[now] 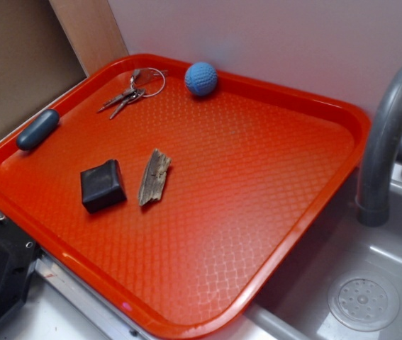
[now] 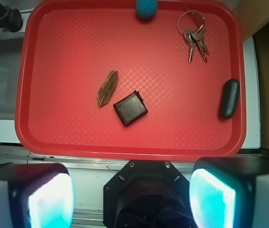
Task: Grab the blue ball.
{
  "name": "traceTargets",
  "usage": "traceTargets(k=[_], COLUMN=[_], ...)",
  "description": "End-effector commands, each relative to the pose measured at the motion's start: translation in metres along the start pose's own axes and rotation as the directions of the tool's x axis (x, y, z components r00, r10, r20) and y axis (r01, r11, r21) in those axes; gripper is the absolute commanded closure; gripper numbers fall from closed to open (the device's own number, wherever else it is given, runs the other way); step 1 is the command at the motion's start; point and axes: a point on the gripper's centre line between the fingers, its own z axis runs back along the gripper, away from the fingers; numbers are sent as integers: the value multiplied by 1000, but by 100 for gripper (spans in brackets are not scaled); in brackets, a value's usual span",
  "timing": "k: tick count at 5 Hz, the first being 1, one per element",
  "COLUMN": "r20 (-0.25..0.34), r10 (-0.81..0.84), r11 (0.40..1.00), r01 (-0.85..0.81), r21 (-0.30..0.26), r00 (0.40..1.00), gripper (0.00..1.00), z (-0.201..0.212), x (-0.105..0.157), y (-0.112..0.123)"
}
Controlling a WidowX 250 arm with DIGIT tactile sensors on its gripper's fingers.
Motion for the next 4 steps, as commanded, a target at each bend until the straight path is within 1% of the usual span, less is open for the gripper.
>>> traceTargets(k=[1,2,3,4], r20=[0,100,147,167], r10=[0,-99,-119,-143], r11=[1000,995,993,989], r01=[0,97,116,136], r21=[0,25,27,51], r00=[1000,990,982,975], gripper=[0,0,0,0], z=[0,-34,-71,-118], x=[0,47,95,138], y=[0,-11,-9,-1])
